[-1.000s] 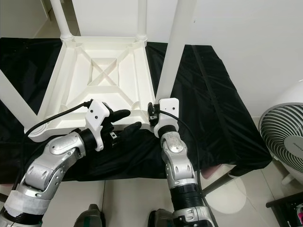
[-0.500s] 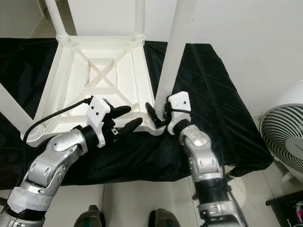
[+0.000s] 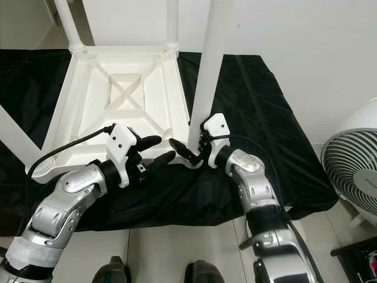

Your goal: Building children table

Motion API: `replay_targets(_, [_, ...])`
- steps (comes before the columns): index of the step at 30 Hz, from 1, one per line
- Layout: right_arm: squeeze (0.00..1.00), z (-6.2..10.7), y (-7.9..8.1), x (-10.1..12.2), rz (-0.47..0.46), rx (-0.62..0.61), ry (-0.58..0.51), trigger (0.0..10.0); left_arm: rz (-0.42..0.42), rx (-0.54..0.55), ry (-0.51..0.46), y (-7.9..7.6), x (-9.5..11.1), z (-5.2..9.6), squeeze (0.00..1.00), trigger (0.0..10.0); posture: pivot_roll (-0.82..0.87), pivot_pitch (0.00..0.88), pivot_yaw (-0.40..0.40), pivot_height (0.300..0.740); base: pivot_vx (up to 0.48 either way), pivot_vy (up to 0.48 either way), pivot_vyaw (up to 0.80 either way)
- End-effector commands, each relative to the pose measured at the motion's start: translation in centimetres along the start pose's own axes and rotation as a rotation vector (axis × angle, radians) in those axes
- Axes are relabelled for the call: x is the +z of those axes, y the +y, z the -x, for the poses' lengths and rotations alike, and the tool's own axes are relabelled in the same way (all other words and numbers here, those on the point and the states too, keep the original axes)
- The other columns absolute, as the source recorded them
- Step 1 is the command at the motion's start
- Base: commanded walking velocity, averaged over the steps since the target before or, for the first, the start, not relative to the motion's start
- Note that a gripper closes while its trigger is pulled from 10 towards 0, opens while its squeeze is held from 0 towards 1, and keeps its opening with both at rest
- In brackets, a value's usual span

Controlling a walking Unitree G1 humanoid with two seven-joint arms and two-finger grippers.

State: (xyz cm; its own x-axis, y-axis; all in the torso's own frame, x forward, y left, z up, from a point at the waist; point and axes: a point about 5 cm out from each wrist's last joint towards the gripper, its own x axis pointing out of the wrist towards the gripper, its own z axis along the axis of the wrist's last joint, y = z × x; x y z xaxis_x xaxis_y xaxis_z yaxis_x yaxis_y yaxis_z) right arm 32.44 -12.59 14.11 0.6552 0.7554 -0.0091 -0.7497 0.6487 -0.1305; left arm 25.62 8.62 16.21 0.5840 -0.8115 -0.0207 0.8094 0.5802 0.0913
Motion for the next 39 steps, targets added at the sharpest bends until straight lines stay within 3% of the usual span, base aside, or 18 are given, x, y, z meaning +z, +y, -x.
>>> replay_targets(1, [0.00,-0.5,0.1,-0.4,-0.031,0.010,0.001,0.6,-0.011,-0.026,0.015,-0.5,0.0,0.1,0.00,10.0,0.02,0.000,-0.009,0.740,0.000,0.000,0.00])
replay_targets(3, [0.00,-0.6,0.0,-0.6,-0.044,0.006,0.003,0.6,-0.010,-0.028,0.018,-0.6,0.0,0.2,0.00,10.0,0.02,0.000,-0.009,0.740,0.000,0.000,0.00])
replay_targets(4, [0.00,-0.6,-0.1,-0.8,-0.046,0.007,0.008,0.0,-0.011,-0.029,0.020,-0.6,0.0,0.2,0.00,10.0,0.02,0.000,-0.009,0.740,0.000,0.000,0.00])
replay_targets(13, [0.00,0.2,-0.5,-1.4,-0.069,-0.009,0.008,0.0,-0.002,-0.005,0.029,-0.6,-0.1,0.4,0.00,10.0,0.02,0.000,-0.018,0.740,0.000,0.000,0.00])
replay_targets(23, [0.00,0.4,-0.9,-1.8,-0.009,-0.273,0.055,0.0,0.020,0.004,0.029,-1.1,-0.2,0.4,0.00,10.0,0.01,0.015,-0.032,0.740,0.000,0.000,0.00])
replay_targets(25, [0.00,0.2,0.6,-1.6,-0.053,-0.378,0.023,0.0,0.032,0.001,0.029,-1.4,-0.4,0.3,0.00,10.0,0.00,0.022,-0.039,0.740,0.000,0.000,0.00])
replay_targets(28, [0.00,0.1,1.2,-1.5,-0.057,-0.424,0.015,0.0,0.033,0.000,0.033,-1.5,-0.5,0.3,0.00,10.0,0.00,0.024,-0.041,0.740,0.000,0.000,0.00])
replay_targets(31, [0.00,0.1,2.1,-1.6,-0.130,-0.492,0.020,0.0,0.045,0.004,0.031,-1.7,-0.6,0.4,0.00,10.0,0.00,0.032,-0.055,0.740,0.000,0.000,0.00])
replay_targets(36, [0.00,0.1,2.4,-1.5,-0.136,-0.572,0.007,0.0,0.046,0.008,0.032,-1.8,-0.6,0.4,0.00,10.0,0.00,0.034,-0.059,0.740,0.000,0.000,0.00])
replay_targets(39, [0.00,0.1,2.7,-1.5,-0.194,-0.711,0.023,0.0,0.050,0.027,0.032,-1.7,-0.6,0.6,0.00,10.0,0.01,0.032,-0.067,0.740,0.000,0.000,0.00])
